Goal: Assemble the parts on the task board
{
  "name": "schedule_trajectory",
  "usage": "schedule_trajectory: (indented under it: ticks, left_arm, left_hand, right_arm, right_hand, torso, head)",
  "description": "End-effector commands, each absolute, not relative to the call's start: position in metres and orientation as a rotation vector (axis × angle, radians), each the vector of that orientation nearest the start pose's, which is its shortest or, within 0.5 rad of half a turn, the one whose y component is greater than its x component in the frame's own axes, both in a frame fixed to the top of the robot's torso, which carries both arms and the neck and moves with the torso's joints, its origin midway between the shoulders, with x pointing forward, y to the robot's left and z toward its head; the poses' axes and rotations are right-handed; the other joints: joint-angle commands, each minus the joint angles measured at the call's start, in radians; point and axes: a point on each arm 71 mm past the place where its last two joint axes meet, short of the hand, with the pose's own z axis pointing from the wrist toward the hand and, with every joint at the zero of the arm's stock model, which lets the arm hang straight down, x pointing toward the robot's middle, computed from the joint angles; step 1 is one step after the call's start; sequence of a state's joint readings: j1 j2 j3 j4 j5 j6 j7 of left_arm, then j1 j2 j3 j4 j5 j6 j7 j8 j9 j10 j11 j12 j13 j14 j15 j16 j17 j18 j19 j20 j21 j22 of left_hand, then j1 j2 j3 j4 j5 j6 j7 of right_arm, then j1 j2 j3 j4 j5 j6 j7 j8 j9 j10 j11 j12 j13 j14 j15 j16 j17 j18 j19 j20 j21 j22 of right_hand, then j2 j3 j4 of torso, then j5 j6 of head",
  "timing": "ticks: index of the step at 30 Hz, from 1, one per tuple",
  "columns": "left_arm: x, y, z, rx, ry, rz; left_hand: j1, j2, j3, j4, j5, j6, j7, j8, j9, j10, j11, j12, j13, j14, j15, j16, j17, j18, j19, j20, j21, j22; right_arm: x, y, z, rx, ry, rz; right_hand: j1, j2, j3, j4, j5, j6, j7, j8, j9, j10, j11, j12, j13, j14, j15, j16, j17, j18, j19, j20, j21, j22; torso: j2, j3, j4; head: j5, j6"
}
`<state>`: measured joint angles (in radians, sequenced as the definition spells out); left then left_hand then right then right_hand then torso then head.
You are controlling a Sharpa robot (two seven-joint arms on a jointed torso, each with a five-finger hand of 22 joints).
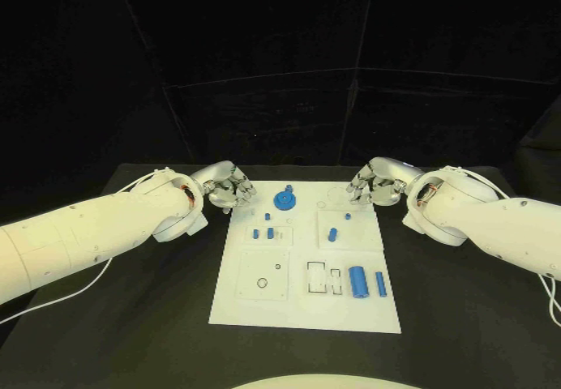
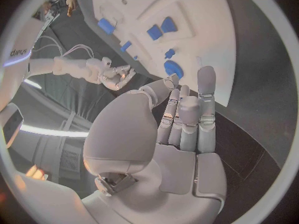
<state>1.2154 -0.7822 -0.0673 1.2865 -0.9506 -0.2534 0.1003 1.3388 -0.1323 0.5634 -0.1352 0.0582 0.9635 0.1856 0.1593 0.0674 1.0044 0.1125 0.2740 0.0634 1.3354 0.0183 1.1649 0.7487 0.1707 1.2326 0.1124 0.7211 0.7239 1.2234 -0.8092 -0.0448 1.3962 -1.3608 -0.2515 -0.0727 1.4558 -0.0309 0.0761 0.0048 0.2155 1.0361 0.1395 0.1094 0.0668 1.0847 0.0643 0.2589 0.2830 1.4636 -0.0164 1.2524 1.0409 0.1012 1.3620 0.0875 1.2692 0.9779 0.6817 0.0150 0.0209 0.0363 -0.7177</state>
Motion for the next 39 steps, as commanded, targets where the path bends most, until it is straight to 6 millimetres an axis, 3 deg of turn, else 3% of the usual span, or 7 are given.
schedule_trajectory:
  ticks: [1,5,9,16,21,31,39]
  left_arm:
    - [0.525,0.247,-0.187,-0.603,1.513,-1.159]
    - [0.521,0.251,-0.182,-0.752,1.42,-1.295]
    - [0.517,0.249,-0.179,-0.826,1.36,-1.389]
    - [0.513,0.245,-0.176,-0.858,1.328,-1.454]
    - [0.512,0.245,-0.175,-0.871,1.311,-1.468]
    - [0.513,0.247,-0.176,-0.895,1.304,-1.471]
    - [0.514,0.247,-0.177,-0.9,1.309,-1.471]
  left_hand:
    - [0.007,0.006,0.008,-0.001,-0.003,0.012,0.005,-0.001,0.0,0.008,0.006,0.008,0.001,-0.067,0.002,-0.082,-0.131,0.012,-0.032,0.001,-0.02,-0.008]
    - [0.007,0.018,0.007,-0.001,-0.003,0.025,0.008,0.003,0.001,0.022,0.006,0.021,0.004,-0.109,0.002,-0.13,-0.206,0.013,-0.053,0.002,-0.03,-0.011]
    - [0.006,0.026,0.002,0.0,-0.002,0.03,0.006,0.004,0.0,0.033,0.003,0.032,0.006,-0.114,0.001,-0.136,-0.217,0.013,-0.058,0.001,-0.032,-0.011]
    - [0.006,0.03,-0.002,0.0,-0.002,0.035,0.005,0.006,0.001,0.04,0.001,0.039,0.006,-0.119,0.0,-0.142,-0.229,0.013,-0.061,0.001,-0.033,-0.012]
    - [0.006,0.031,-0.004,-0.001,-0.002,0.037,0.004,0.006,0.001,0.042,0.0,0.042,0.006,-0.121,-0.001,-0.144,-0.235,0.013,-0.062,0.001,-0.033,-0.012]
    - [0.006,0.032,-0.006,-0.001,-0.001,0.039,0.003,0.007,0.001,0.043,-0.001,0.044,0.006,-0.122,-0.001,-0.146,-0.238,0.013,-0.063,0.0,-0.034,-0.012]
    - [0.006,0.033,-0.006,-0.002,-0.001,0.04,0.003,0.007,0.001,0.043,-0.001,0.045,0.006,-0.123,-0.002,-0.146,-0.238,0.013,-0.064,0.0,-0.034,-0.012]
  right_arm:
    - [0.507,-0.217,-0.194,-0.261,1.738,0.478]
    - [0.503,-0.213,-0.2,-0.292,1.738,0.469]
    - [0.5,-0.209,-0.205,-0.31,1.749,0.468]
    - [0.498,-0.203,-0.211,-0.331,1.762,0.475]
    - [0.497,-0.199,-0.213,-0.343,1.768,0.479]
    - [0.497,-0.194,-0.216,-0.353,1.779,0.485]
    - [0.498,-0.191,-0.218,-0.36,1.805,0.475]
  right_hand:
    - [-0.004,-0.013,0.011,-0.001,-0.007,-0.001,-0.007,-0.01,-0.001,-0.01,0.004,-0.016,-0.019,0.017,0.001,-0.005,-0.004,0.006,0.006,0.001,0.0,-0.004]
    - [-0.009,-0.024,0.021,-0.003,-0.007,-0.022,0.002,-0.029,-0.003,-0.017,0.012,-0.031,-0.047,0.019,0.007,-0.004,-0.003,0.006,0.006,0.006,-0.002,-0.006]
    - [-0.011,-0.032,0.031,-0.006,-0.008,-0.032,0.011,-0.04,-0.001,-0.021,0.019,-0.041,-0.071,0.02,0.013,-0.002,-0.001,0.005,0.007,0.012,-0.002,-0.006]
    - [-0.008,-0.033,0.051,-0.012,-0.007,-0.021,0.02,-0.039,0.001,-0.017,0.026,-0.047,-0.097,0.022,0.019,0.004,0.004,0.005,0.01,0.018,0.001,-0.002]
    - [-0.001,-0.029,0.078,-0.019,-0.015,-0.009,0.019,-0.038,0.002,-0.004,0.026,-0.049,-0.119,0.023,0.019,0.006,0.004,0.005,0.011,0.02,0.002,0.0]
    - [0.005,-0.01,0.196,-0.036,-0.097,0.032,0.015,-0.034,0.003,0.045,0.019,-0.055,-0.17,0.024,0.012,0.013,0.007,0.005,0.015,0.015,0.008,0.008]
    - [-0.011,-0.008,0.288,-0.044,-0.119,0.068,0.008,-0.03,0.004,0.082,0.01,-0.06,-0.193,0.025,0.005,0.019,0.01,0.003,0.019,0.009,0.015,0.016]
  torso:
    - [0.0,-0.0005,-0.0006]
    - [0.002,0.0006,-0.001]
    - [0.002,-0.0015,0.0014]
    - [0.003,0.0016,-0.0008]
    - [0.002,0.0018,0.0001]
    - [0.002,0.0018,-0.0007]
    - [0.002,0.0016,-0.0006]
  head:
    - [-0.007,0.004]
    - [-0.013,0.009]
    - [-0.018,0.009]
    - [-0.016,0.008]
    - [-0.017,0.005]
    - [-0.017,0.002]
    - [-0.019,0.0]
